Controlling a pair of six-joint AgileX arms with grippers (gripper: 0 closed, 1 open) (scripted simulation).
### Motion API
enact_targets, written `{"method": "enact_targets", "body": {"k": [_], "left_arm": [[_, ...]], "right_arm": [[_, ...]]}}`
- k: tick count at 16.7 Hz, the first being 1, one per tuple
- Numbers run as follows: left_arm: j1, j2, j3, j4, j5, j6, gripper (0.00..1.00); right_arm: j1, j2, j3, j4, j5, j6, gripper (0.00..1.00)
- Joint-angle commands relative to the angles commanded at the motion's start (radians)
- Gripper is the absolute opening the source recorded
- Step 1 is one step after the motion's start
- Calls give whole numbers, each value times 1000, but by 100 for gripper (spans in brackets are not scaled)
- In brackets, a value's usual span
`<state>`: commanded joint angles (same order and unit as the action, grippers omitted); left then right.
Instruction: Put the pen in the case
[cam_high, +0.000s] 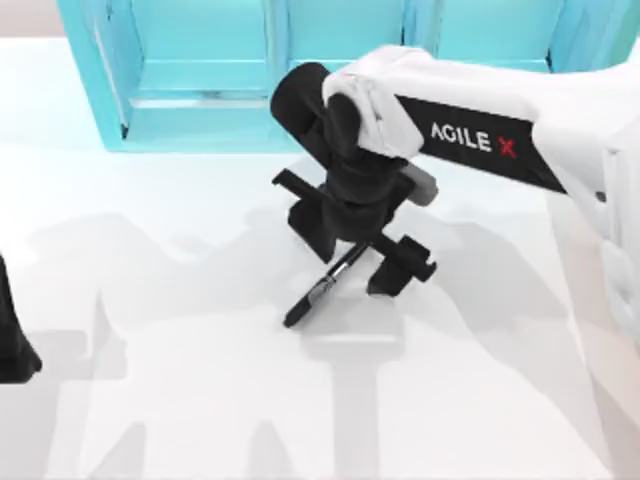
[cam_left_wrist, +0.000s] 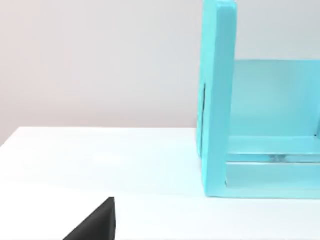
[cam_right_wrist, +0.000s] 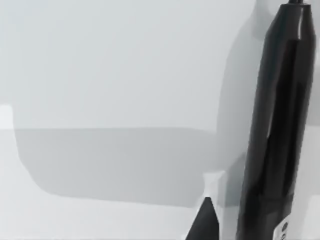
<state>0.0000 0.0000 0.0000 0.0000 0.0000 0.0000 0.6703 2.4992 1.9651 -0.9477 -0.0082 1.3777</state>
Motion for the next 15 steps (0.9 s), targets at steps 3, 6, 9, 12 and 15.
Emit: {"method": "enact_targets", "body": {"k": [3, 6, 9, 12, 15], "left_arm": [[0, 0, 0, 0, 0, 0, 100], [0, 0, 0, 0, 0, 0, 100], [0, 0, 0, 0, 0, 0, 100], [0, 0, 0, 0, 0, 0, 100], [0, 0, 0, 0, 0, 0, 100]], "right_arm": [[0, 0, 0, 0, 0, 0, 0], [0, 0, 0, 0, 0, 0, 0], [0, 0, 0, 0, 0, 0, 0], [-6, -75, -12, -76, 13, -35, 0], [-1, -73, 59, -149, 14, -35, 0]]}}
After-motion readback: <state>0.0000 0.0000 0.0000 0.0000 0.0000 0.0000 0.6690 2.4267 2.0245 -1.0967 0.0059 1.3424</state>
